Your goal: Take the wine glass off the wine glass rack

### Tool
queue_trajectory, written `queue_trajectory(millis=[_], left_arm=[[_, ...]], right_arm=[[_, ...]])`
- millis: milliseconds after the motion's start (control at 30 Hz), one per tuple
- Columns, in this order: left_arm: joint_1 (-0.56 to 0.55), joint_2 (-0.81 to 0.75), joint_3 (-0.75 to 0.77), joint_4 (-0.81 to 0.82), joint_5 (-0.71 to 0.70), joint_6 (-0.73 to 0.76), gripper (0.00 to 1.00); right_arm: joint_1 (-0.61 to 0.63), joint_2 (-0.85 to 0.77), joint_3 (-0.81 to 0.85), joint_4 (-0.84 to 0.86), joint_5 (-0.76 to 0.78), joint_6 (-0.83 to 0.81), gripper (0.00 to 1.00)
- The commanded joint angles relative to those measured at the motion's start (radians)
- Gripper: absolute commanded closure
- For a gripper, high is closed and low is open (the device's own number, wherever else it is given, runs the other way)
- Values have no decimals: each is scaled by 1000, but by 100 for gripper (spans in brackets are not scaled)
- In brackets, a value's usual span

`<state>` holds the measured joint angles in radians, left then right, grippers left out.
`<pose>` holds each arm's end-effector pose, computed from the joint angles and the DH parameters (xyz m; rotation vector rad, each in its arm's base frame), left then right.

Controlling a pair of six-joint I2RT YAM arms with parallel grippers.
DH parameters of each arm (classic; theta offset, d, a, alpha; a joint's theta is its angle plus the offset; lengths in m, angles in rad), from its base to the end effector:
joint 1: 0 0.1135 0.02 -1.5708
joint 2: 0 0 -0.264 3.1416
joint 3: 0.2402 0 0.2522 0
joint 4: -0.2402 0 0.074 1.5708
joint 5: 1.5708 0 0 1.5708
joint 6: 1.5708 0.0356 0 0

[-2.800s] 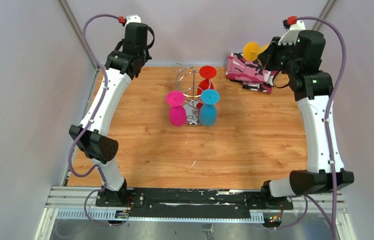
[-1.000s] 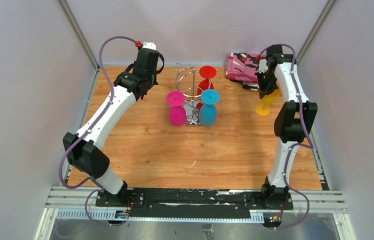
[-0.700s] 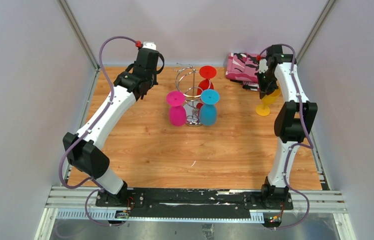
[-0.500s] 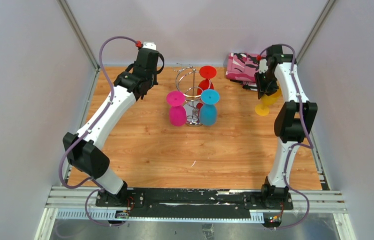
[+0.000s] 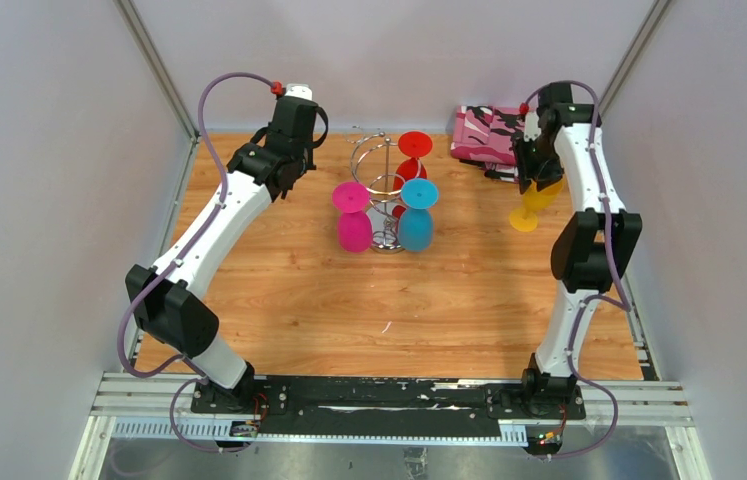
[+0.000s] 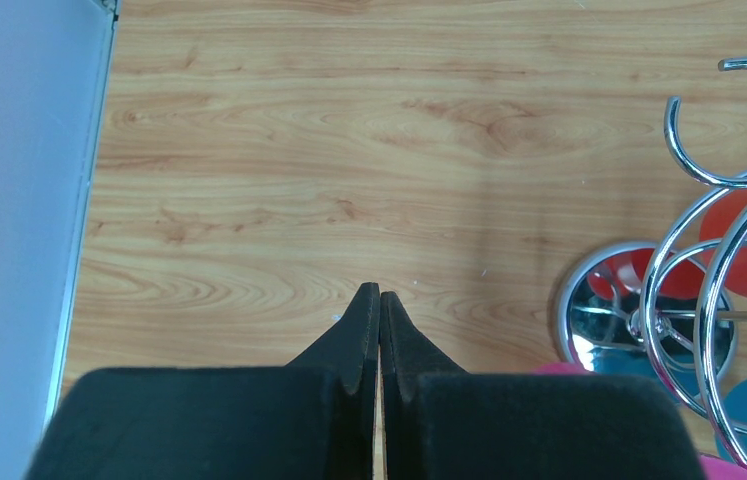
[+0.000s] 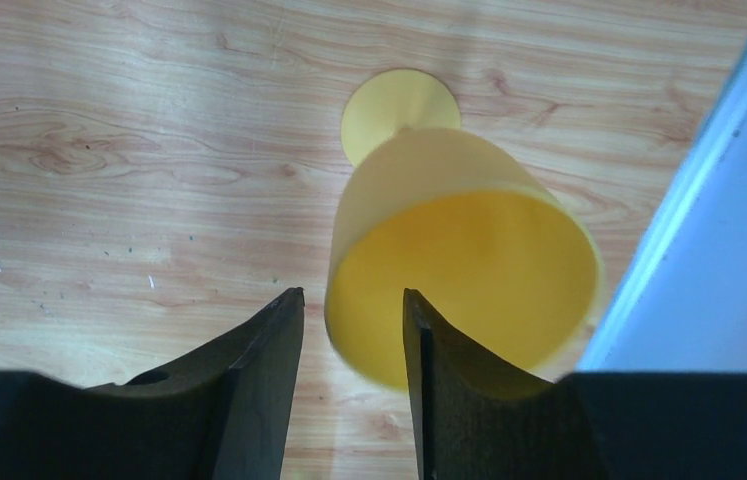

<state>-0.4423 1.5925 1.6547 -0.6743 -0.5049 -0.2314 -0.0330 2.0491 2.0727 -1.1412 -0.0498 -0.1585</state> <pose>0.3260 -0.1353 0.3921 -0.0585 2.1004 0.1492 0.4328 -0.0125 0.3151 -0.1838 2.6796 0.0074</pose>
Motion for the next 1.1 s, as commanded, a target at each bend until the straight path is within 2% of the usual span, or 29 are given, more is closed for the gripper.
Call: queue_trajectory(millis=[0,133,233,467,600,700,800,1067], left_arm=[[-7,-5,-9,20,0,-2,100],[-7,-4,-10,20,2,-5,100],[-7,-9,-14,21,0,-10,100],[-7,-31,-44,63,71,-12,100],[-7,-116,-163,205,165,8,100],[-7,-189,-259,326,209,10,100],[-7,-219,-292,365,226,16,100],[-7,-214,-285,345,220,26,100]], right_arm=[[22,-134,54,-64,94,9,53],[29,-205,56,-56,130,23,53],[29,-270,37,-6,99,47,54],[55,-387,-158,354,-433,202,61],[59,-419,-311,660,-718,381,62],[67,-382,-345,814,-875,513,65],[91,-339,-337,885,-912,577,67],[119,-180,-248,939,-955,656,66]])
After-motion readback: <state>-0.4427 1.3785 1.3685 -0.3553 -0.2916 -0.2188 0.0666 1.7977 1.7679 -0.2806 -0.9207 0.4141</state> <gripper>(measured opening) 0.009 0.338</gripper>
